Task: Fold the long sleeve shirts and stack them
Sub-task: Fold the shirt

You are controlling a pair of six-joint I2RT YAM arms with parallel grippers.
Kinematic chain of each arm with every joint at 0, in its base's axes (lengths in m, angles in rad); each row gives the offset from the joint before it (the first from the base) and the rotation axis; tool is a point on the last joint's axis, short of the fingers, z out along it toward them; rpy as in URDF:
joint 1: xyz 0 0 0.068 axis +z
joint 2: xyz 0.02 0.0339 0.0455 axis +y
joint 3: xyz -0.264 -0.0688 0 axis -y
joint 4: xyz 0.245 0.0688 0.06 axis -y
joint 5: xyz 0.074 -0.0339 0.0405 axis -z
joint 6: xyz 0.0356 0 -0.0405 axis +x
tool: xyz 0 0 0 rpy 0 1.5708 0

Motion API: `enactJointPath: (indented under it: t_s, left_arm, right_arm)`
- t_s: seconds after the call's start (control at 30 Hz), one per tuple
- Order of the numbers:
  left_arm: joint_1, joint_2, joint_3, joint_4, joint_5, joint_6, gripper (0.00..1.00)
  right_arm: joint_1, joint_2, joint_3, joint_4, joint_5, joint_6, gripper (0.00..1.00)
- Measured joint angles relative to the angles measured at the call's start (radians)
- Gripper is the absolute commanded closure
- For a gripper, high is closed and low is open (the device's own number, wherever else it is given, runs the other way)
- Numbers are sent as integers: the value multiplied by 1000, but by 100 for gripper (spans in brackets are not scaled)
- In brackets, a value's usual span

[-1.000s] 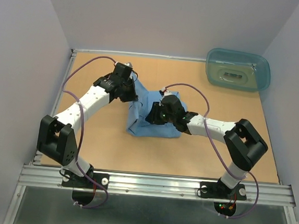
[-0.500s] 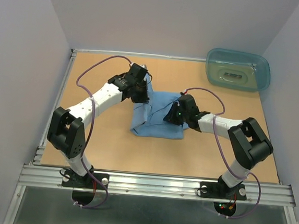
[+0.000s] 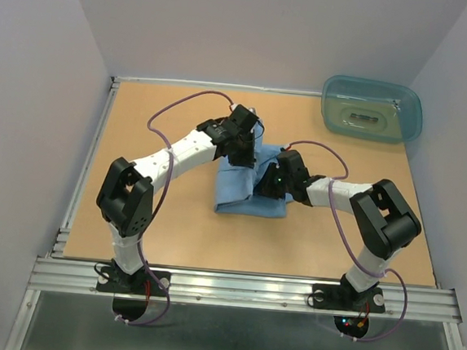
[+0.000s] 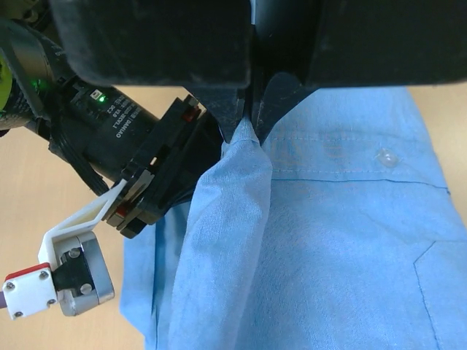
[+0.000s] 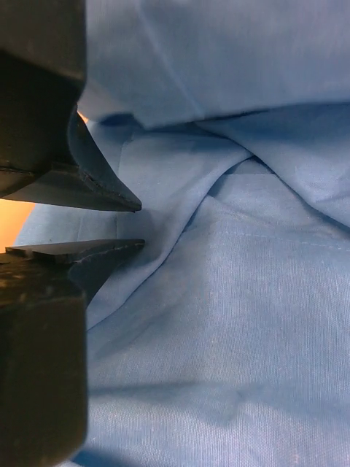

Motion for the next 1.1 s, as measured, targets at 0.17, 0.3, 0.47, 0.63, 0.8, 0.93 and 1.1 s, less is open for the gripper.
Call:
enactJointPath:
  t_s: [0.17,0.3,0.47,0.63,0.8,0.93,1.1]
  left_arm:
    - [-30,60,42,3,12,-3,100]
    - [-42,100,51,5,24,-1,100]
    - [-47,126,51,5,31,-1,100]
    - [-48,126,53,7,30,0,100]
    - [-48,140,63,8,34,-4,100]
    - [-48,170,70,19,42,-17,100]
    - [-48,180,70,42,48,-51,100]
  right_arm:
    - [0,0,0,0,0,0,72]
    - [0,0,0,0,6,-1,66]
    - [0,-26,-14,-2,36,-9,53]
    - [0,-120,-30,-49,123,-35,49]
    - [0,-238,-30,-124,262,-57,46]
    - [0,-306,-30,-177,359,-66,43]
    - [0,-331,-30,-214,434,-65,44]
